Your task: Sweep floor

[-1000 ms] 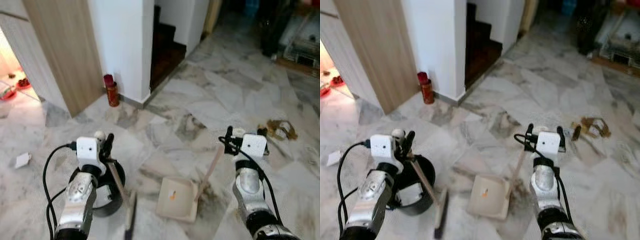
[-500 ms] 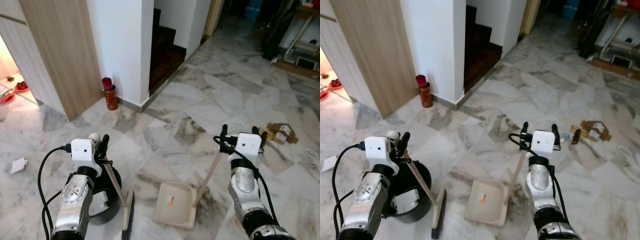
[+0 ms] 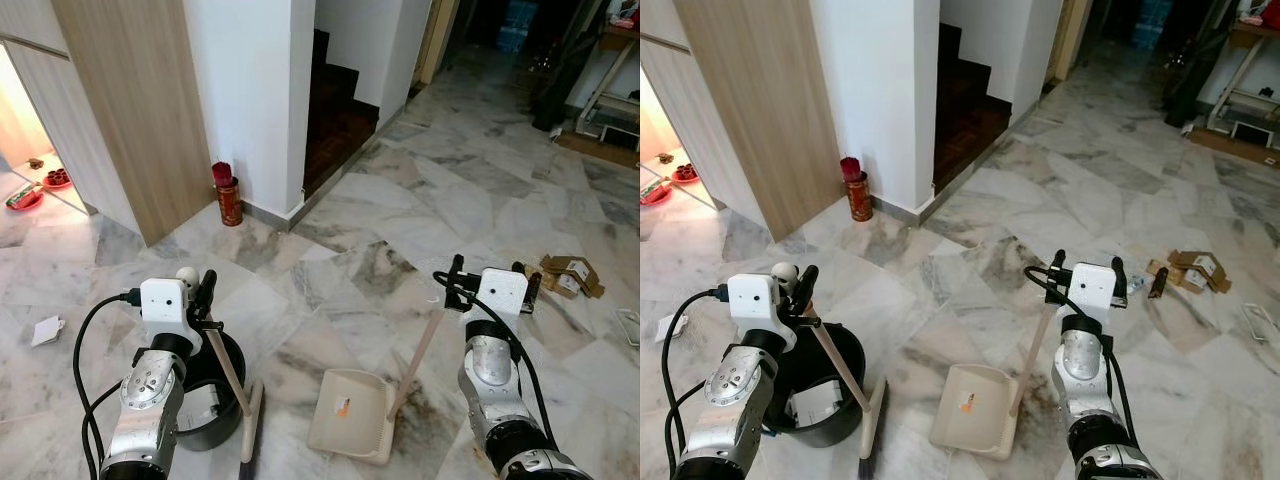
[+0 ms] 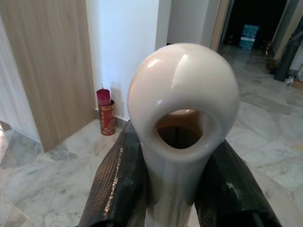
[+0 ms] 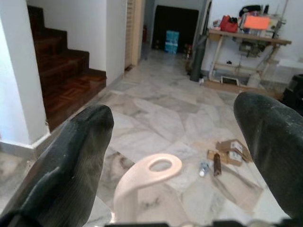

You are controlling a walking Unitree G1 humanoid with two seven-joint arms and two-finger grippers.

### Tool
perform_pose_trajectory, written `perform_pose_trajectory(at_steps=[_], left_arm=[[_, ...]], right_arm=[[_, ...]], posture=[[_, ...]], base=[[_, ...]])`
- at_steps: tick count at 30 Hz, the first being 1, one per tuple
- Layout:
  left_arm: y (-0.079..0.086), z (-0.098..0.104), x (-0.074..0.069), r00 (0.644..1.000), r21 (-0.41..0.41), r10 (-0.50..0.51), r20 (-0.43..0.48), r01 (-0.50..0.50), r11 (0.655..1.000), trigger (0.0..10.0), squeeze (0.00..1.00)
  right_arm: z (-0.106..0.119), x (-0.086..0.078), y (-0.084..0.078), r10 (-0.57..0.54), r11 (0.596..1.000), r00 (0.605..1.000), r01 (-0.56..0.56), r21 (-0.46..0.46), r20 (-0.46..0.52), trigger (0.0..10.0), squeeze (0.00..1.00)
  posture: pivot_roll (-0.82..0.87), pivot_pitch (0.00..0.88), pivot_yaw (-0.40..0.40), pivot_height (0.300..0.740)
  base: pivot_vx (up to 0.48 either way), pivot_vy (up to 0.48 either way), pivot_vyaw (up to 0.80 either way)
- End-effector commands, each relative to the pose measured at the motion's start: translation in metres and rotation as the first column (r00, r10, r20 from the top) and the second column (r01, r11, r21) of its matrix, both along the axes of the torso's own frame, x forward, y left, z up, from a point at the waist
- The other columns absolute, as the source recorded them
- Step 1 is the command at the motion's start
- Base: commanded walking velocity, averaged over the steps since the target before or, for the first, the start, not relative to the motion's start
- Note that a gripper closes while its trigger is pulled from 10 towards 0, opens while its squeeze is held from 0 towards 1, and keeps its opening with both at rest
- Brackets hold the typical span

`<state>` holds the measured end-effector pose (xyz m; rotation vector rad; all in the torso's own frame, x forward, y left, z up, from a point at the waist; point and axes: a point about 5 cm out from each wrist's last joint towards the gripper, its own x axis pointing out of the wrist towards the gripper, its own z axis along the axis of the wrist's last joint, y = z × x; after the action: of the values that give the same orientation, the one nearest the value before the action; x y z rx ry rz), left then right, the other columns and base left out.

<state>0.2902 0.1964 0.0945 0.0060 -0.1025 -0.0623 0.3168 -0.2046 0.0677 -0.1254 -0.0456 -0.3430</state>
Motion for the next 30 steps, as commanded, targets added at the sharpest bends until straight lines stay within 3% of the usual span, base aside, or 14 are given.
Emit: perform_pose_trajectory(at_steps=[1, 12, 30], left_arm=[[-0.0025, 0.012, 0.0021, 0.999, 0.022, -0.018, 0.048, 0.017, 1.0, 10.0, 0.0], [-0.003, 0.0115, 0.0018, 0.999, 0.027, -0.016, 0.044, 0.015, 1.0, 10.0, 0.0], [-0.0046, 0.0105, 0.0027, 0.999, 0.038, -0.025, 0.038, 0.023, 0.999, 10.0, 0.0]], right_arm=[[0.001, 0.0018, -0.004, -0.019, 1.0, 1.0, 0.019, 0.006, -0.009, 10.0, 0.0], [0.002, 0.003, -0.003, -0.015, 1.0, 1.0, 0.015, 0.014, -0.01, 10.0, 0.0], [0.0013, 0.004, -0.0015, -0.008, 1.0, 1.0, 0.009, 0.017, -0.019, 10.0, 0.0]], posture=[[0.1, 0.0, -0.061, 0.74], [0.1, 0.0, -0.063, 0.74], [0.1, 0.0, -0.062, 0.74]], base=[[0.0, 0.0, 0.0], [0.0, 0.0, 0.0], [0.271, 0.0, 0.0]])
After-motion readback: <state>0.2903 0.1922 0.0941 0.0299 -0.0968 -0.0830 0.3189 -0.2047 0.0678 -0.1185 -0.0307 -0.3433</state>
